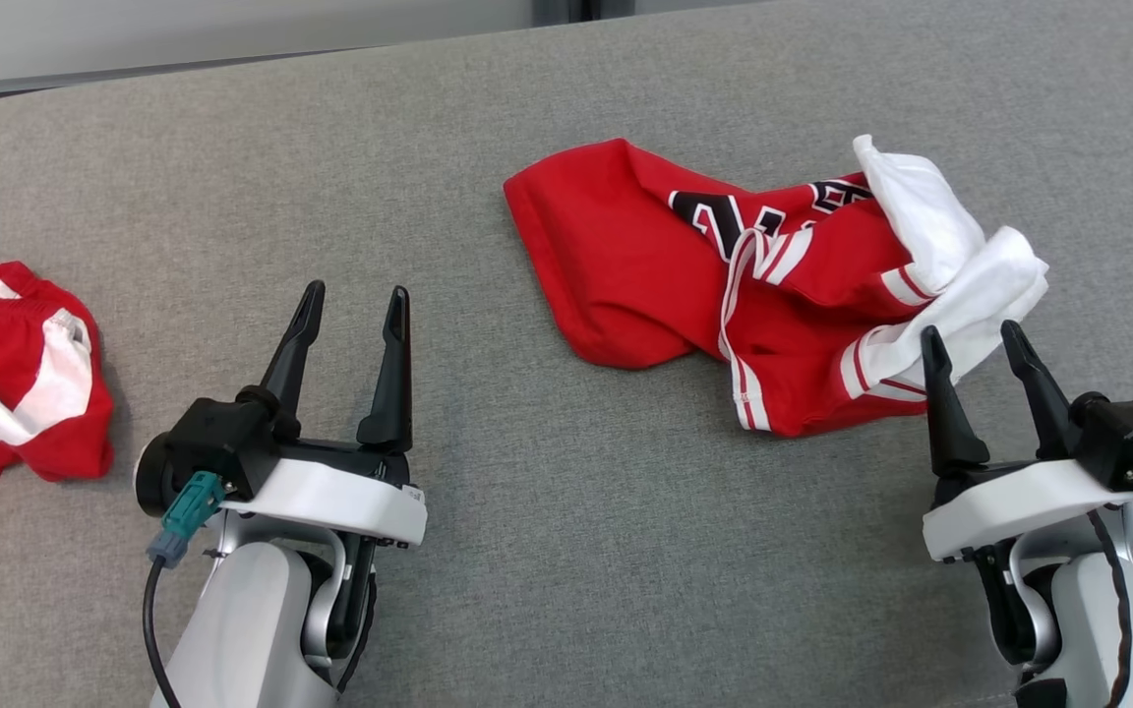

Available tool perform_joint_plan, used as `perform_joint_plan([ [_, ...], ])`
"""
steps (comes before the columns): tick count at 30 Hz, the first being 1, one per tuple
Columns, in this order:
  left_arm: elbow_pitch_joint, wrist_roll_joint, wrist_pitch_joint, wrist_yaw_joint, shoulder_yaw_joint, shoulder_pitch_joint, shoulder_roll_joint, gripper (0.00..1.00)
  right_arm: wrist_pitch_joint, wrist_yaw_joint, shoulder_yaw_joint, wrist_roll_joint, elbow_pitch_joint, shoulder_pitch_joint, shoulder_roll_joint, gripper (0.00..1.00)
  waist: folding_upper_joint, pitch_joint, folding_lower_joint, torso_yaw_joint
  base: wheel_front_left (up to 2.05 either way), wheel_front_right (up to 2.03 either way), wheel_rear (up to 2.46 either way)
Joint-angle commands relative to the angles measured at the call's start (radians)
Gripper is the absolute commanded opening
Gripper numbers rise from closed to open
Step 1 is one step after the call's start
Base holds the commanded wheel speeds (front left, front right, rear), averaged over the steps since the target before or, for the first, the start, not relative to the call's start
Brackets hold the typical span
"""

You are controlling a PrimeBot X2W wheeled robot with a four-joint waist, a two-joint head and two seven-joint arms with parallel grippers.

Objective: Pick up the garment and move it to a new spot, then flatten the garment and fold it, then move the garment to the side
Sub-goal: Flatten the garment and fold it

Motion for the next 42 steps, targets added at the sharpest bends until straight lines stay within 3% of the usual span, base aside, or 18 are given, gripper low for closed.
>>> perform_joint_plan([
  [1,-0.004,-0.005,-0.004,0.007,0.000,-0.004,0.004,1.00,0.006,0.000,0.006,0.022,0.012,-0.016,-0.007,1.00,0.0000,0.004,0.0000,0.006,0.00,0.00,0.00],
  [9,-0.004,-0.004,-0.004,0.003,-0.001,-0.009,0.004,1.00,-0.008,0.000,0.036,0.142,0.070,-0.053,-0.007,1.00,0.0000,0.015,0.0000,0.023,0.00,0.00,0.00],
  [22,-0.003,-0.008,-0.004,0.001,-0.017,-0.010,0.004,1.00,-0.024,0.000,0.138,0.480,0.209,-0.119,-0.007,1.00,0.0000,0.023,0.0000,0.046,0.00,0.00,0.00],
  [23,-0.003,-0.007,-0.004,0.000,-0.017,-0.010,0.004,1.00,-0.029,0.000,0.144,0.497,0.224,-0.127,-0.007,0.87,0.0000,0.024,0.0000,0.048,0.00,0.00,0.00],
  [24,-0.003,-0.007,-0.004,0.000,-0.017,-0.009,0.004,1.00,-0.036,0.000,0.148,0.509,0.232,-0.135,-0.007,0.31,0.0000,0.024,0.0000,0.050,0.00,0.00,0.00],
  [25,-0.003,-0.006,-0.004,0.000,-0.017,-0.009,0.004,1.00,-0.045,0.000,0.152,0.514,0.242,-0.143,-0.008,0.00,0.0000,0.025,0.0000,0.052,0.00,0.00,0.00],
  [33,0.004,-0.012,-0.004,0.003,-0.017,0.012,0.004,1.00,-0.087,0.000,0.159,0.478,0.221,-0.148,-0.008,0.00,0.0000,-0.007,0.0000,0.059,0.00,0.00,0.00],
  [42,0.003,-0.029,-0.004,0.014,-0.013,0.051,0.004,1.00,-0.093,0.000,0.130,0.428,0.039,-0.094,-0.007,0.00,0.0000,-0.092,0.0000,0.048,0.00,0.00,0.00],
])
